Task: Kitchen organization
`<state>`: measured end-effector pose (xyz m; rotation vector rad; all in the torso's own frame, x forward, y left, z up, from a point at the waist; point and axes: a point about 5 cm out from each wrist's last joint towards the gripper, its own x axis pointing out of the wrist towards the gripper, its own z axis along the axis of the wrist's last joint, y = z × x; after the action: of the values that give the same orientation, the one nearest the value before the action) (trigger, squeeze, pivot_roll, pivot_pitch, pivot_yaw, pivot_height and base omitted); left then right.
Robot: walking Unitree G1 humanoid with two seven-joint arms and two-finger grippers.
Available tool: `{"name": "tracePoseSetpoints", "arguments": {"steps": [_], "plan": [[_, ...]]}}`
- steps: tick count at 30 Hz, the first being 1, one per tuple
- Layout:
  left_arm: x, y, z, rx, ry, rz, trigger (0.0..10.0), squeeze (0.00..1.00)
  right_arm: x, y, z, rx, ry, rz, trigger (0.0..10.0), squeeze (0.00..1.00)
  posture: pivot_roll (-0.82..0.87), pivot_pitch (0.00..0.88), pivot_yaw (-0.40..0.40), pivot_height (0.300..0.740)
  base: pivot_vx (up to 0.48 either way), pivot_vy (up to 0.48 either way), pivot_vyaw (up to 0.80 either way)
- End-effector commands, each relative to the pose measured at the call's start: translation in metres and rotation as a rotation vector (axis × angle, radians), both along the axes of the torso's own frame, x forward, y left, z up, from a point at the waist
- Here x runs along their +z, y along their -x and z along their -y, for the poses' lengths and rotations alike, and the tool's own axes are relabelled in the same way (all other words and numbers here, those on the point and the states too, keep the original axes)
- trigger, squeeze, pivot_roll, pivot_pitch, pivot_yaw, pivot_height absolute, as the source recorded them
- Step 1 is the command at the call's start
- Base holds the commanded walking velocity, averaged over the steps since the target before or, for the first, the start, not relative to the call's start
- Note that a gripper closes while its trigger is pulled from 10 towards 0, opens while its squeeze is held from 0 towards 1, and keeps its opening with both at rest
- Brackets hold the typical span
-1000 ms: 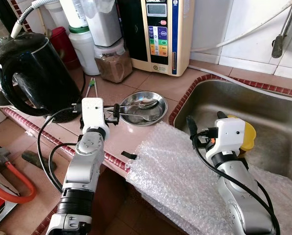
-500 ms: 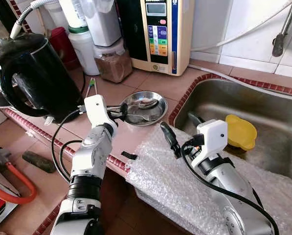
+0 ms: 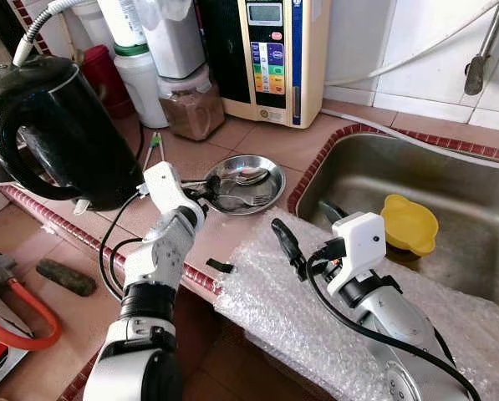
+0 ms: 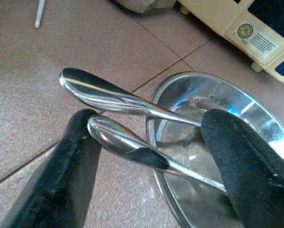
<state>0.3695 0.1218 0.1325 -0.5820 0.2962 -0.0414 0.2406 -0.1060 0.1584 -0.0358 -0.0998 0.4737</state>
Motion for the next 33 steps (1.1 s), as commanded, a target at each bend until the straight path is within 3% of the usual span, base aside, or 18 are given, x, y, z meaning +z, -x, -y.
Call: {"name": "tracePoseSetpoints", "arguments": {"steps": [1, 11, 18, 27, 33], "plan": [[0.002, -0.003, -0.008, 0.015, 0.013, 0.006, 0.0, 0.00, 0.004, 0.001, -0.004, 0.021, -0.001, 0.006, 10.0, 0.00, -0.27, 0.059, 0.181, 0.740, 0.000, 0.000, 0.00], [0.001, -0.004, -0.013, 0.037, 0.081, -0.010, 0.0, 0.00, 0.004, 0.007, -0.011, 0.106, -0.032, -0.008, 10.0, 0.00, -0.26, 0.060, 0.182, 0.740, 0.000, 0.000, 0.00], [0.002, -0.005, -0.012, 0.033, 0.118, -0.005, 0.0, 0.00, 0.003, 0.005, -0.010, 0.103, -0.024, -0.011, 10.0, 0.00, -0.26, 0.059, 0.182, 0.740, 0.000, 0.000, 0.00], [0.008, -0.004, -0.015, 0.055, 0.116, 0.005, 0.0, 0.00, 0.001, 0.007, -0.014, 0.140, -0.022, -0.025, 10.0, 0.00, -0.25, 0.065, 0.185, 0.740, 0.000, 0.000, 0.00], [0.006, -0.001, -0.022, 0.101, 0.071, -0.024, 0.0, 0.00, 0.000, 0.006, -0.015, 0.147, -0.019, -0.028, 10.0, 0.00, -0.25, 0.065, 0.187, 0.740, 0.000, 0.000, 0.00]]}}
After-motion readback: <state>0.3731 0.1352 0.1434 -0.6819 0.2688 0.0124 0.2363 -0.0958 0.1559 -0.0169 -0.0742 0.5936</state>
